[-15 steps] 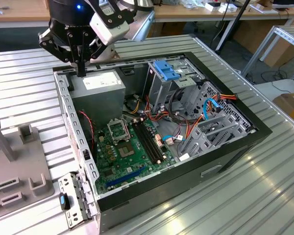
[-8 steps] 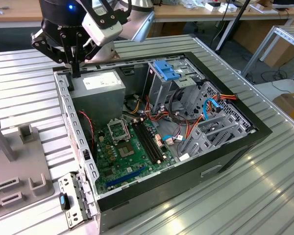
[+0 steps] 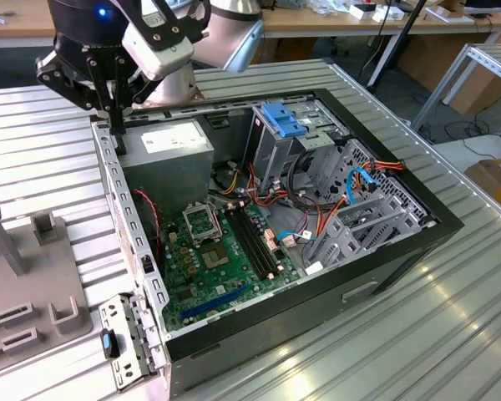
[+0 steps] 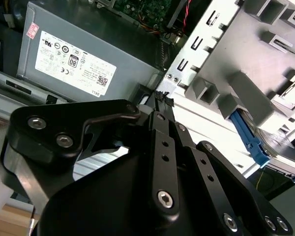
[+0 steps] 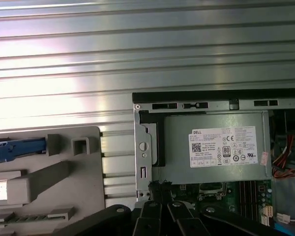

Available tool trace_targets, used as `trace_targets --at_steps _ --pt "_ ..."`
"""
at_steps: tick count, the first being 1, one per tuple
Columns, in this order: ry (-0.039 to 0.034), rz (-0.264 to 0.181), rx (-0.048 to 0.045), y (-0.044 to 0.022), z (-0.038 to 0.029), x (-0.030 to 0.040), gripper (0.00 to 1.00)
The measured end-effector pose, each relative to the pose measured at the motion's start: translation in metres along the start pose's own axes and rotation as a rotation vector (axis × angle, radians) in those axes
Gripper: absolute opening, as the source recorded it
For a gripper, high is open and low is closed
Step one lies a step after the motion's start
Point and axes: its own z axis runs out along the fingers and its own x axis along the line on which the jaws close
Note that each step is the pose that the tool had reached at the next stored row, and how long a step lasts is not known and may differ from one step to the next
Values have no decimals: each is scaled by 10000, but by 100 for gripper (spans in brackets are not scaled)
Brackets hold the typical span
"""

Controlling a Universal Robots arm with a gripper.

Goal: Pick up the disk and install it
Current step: 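Reach for the disk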

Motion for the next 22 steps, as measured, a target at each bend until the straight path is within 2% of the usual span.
trace_targets --at_steps 7,13,14,20,22 --pt "0 0 0 -14 -5 184 11" --pt "-1 -1 -1 -40 -12 526 11" --pt "-1 0 -1 -41 -13 545 11" --pt "0 1 -1 -43 -13 564 11" --pt "0 -1 -1 -48 -14 637 11"
